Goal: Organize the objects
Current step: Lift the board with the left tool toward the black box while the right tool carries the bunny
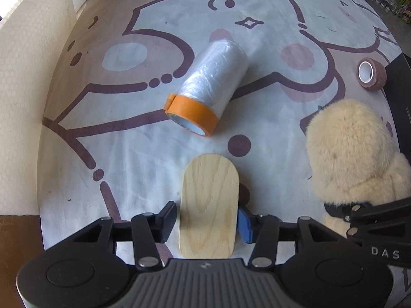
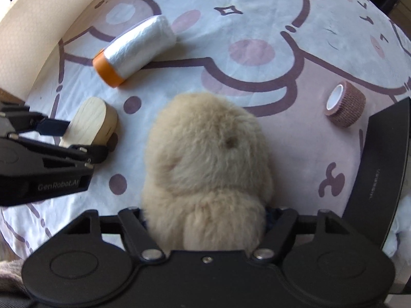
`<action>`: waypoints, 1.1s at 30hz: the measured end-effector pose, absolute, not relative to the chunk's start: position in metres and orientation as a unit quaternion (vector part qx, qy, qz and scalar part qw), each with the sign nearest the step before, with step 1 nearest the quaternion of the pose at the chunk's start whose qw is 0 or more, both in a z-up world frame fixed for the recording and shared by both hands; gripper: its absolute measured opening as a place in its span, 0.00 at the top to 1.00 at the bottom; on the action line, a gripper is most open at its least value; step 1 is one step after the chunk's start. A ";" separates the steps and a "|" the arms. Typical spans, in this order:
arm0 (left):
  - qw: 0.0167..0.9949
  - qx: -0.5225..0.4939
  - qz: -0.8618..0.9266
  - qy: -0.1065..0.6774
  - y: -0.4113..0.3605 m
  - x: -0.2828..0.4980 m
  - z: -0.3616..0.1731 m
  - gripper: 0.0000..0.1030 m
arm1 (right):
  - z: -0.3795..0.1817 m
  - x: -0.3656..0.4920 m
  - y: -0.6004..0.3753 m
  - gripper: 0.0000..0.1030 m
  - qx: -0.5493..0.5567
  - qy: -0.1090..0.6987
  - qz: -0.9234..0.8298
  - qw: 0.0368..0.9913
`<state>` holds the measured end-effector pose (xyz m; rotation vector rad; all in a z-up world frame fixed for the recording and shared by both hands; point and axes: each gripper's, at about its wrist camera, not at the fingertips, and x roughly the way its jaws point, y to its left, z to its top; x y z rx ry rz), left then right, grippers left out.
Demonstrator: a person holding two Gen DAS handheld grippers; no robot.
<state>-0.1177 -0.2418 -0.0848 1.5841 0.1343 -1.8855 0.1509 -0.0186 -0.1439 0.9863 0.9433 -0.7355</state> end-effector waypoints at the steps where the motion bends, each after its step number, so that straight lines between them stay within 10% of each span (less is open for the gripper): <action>1: 0.328 0.608 -0.721 0.046 -0.240 -0.118 -0.085 0.51 | -0.144 0.149 -0.019 0.43 0.448 0.426 -0.331 0.713; 33: 0.339 0.533 -0.775 0.038 -0.198 -0.101 -0.015 0.57 | -0.071 0.107 0.001 0.52 0.431 0.326 -0.401 0.740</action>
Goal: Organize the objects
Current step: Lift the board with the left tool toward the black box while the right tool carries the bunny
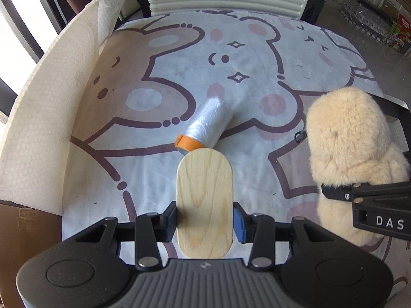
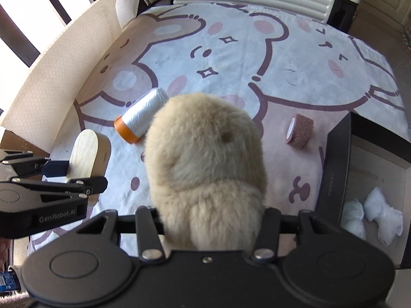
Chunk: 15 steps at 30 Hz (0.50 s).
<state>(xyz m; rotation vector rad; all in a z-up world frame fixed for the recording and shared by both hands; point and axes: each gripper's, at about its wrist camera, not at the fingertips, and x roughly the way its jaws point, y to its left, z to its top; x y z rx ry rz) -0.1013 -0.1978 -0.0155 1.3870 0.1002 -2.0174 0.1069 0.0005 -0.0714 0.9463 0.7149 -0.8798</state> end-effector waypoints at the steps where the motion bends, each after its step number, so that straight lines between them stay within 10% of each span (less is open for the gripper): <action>1: 0.341 0.528 -0.777 0.037 -0.195 -0.100 -0.013 0.57 | -0.068 0.104 0.003 0.52 0.428 0.321 -0.405 0.742; 15: 0.348 0.464 -0.814 0.016 -0.148 -0.082 0.027 0.57 | -0.022 0.068 0.043 0.52 0.393 0.259 -0.455 0.756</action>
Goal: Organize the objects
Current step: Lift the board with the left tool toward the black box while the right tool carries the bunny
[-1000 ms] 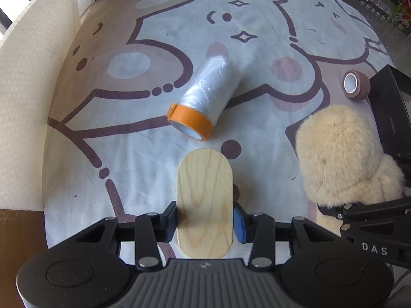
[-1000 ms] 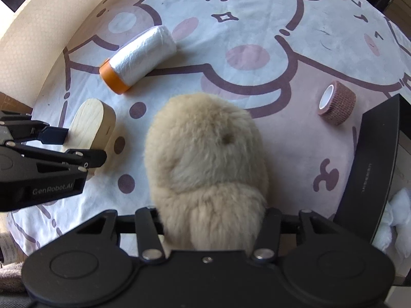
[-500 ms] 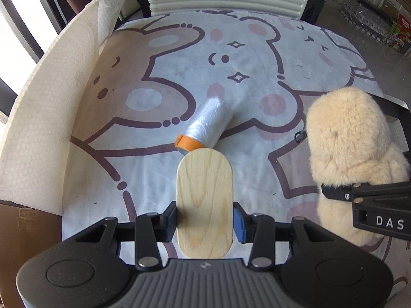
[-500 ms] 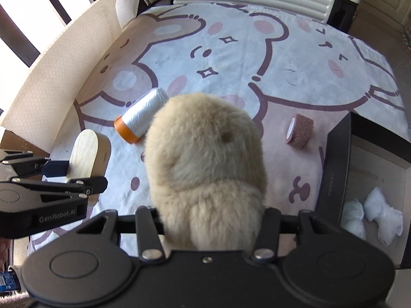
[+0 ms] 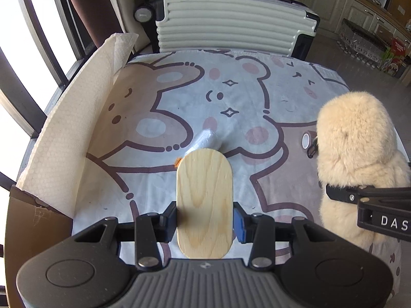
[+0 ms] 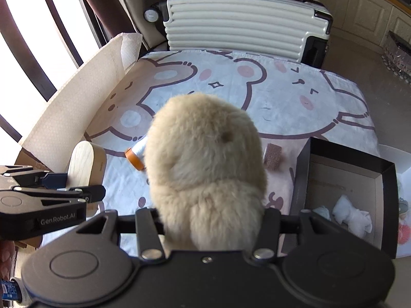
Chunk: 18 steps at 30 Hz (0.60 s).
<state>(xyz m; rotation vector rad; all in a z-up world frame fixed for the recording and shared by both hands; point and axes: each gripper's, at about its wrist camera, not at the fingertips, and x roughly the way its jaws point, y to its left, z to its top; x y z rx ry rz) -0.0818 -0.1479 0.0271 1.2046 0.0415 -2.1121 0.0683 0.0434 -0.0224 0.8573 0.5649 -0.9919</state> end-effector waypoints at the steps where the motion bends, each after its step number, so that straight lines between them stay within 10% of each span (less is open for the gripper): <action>1: 0.348 0.460 -0.817 0.015 -0.145 -0.080 0.030 0.57 | -0.021 0.066 0.046 0.52 0.392 0.256 -0.457 0.756; 18: 0.360 0.420 -0.833 0.001 -0.125 -0.062 0.054 0.57 | 0.004 0.052 0.066 0.52 0.370 0.224 -0.479 0.764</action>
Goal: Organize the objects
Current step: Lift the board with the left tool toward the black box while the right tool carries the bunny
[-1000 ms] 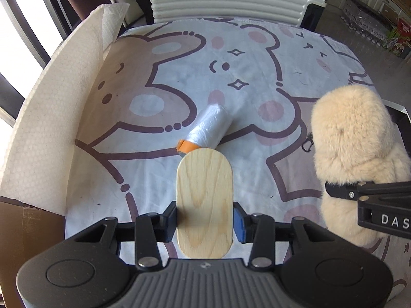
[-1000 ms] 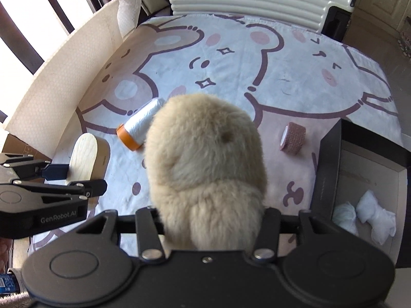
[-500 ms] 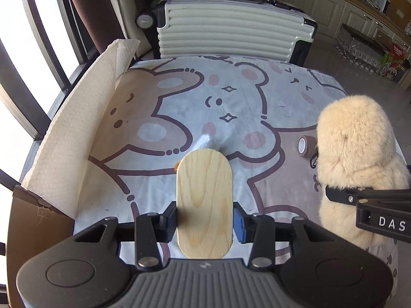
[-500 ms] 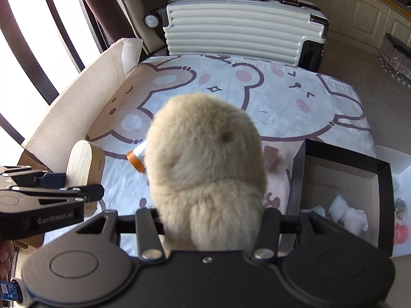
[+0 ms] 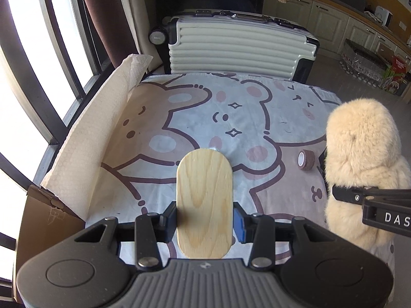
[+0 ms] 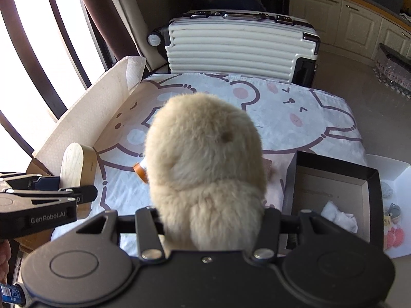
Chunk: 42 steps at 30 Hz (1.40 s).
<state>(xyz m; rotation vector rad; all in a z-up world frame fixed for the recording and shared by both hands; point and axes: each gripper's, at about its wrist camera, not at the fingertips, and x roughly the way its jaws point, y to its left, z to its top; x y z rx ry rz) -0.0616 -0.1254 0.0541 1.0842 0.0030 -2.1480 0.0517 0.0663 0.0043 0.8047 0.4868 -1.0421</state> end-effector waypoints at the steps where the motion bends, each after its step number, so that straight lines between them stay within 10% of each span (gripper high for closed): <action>1: 0.360 0.420 -0.833 0.001 -0.126 -0.061 0.054 0.57 | 0.005 0.051 0.066 0.52 0.370 0.222 -0.481 0.763; 42: 0.291 0.430 -0.854 -0.026 -0.076 -0.139 0.018 0.57 | -0.021 -0.041 0.061 0.52 0.373 0.204 -0.548 0.720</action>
